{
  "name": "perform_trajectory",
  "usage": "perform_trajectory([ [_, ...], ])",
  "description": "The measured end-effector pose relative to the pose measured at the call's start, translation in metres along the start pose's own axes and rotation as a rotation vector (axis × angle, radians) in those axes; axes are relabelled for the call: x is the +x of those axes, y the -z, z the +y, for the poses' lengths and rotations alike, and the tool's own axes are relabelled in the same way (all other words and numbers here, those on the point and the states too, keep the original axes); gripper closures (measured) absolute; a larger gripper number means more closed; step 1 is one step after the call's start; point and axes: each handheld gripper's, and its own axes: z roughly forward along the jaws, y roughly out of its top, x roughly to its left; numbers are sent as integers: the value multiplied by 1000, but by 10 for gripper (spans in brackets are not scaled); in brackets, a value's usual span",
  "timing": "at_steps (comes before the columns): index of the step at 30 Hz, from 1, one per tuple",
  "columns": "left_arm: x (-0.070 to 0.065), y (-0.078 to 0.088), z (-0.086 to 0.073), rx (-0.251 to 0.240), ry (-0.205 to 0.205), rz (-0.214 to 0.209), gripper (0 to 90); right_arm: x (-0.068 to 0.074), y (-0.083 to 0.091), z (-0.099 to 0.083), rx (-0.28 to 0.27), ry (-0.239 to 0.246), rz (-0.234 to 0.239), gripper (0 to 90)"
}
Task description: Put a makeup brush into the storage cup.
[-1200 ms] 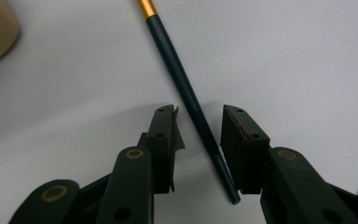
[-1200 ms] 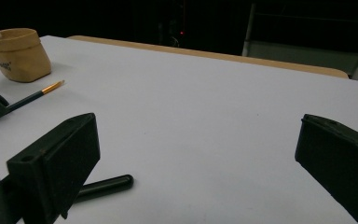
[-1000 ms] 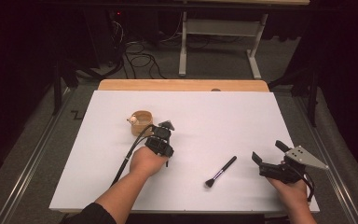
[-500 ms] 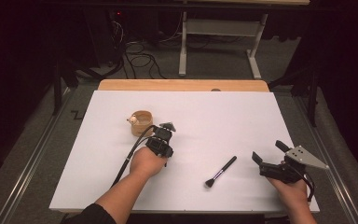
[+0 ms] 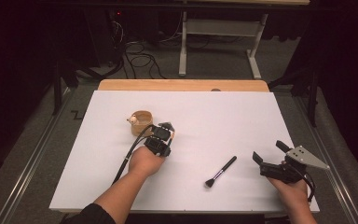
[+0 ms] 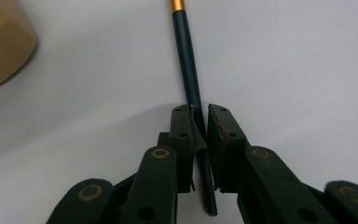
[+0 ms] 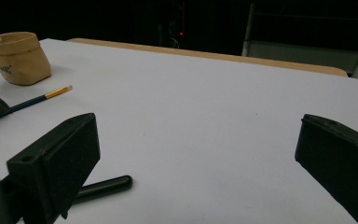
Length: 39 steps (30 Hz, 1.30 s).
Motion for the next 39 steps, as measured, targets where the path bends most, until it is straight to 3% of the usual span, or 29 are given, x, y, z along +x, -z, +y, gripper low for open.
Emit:
perform_trajectory([
  [13, 2, 0, -1, -5, -29, -4, 840, 0, -1, 0, 4, -2, 1, 7],
  [27, 4, 1, -6, -43, -55, -23, 843, 0, -2, -1, 4, -5, 3, 7],
  [39, 13, 6, -13, -88, -48, -53, 844, -1, -2, -1, 6, -7, 0, 7],
])
